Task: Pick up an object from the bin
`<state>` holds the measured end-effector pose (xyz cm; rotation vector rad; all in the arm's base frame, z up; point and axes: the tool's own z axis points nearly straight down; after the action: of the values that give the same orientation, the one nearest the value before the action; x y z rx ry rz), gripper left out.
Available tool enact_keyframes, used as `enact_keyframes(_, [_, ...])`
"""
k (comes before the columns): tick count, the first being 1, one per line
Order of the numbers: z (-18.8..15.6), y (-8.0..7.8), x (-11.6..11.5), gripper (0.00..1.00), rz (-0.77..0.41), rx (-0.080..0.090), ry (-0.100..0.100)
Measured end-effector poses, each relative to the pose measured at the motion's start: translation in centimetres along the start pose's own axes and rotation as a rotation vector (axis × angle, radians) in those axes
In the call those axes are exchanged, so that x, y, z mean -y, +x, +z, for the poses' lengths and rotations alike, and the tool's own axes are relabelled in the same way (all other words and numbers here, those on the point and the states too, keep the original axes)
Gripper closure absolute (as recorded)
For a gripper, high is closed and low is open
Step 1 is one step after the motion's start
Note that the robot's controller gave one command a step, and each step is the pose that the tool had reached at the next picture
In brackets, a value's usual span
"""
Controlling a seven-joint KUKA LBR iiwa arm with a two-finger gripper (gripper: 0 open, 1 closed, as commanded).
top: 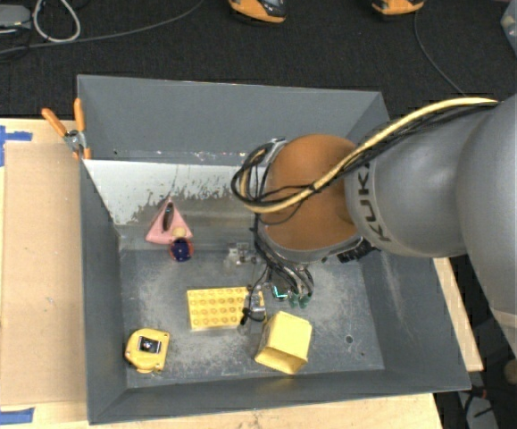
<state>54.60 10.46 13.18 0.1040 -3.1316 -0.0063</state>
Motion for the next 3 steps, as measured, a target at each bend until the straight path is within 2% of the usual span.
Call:
enact_keyframes(1, [0.5,1.9,-1.2,0.00,-0.096,0.002,-0.001])
enact_keyframes(2, [6.1,1.6,0.8,1.00,0.032,0.005,-0.003])
enact_keyframes(3, [6.1,1.6,0.8,1.00,0.033,0.005,-0.003])
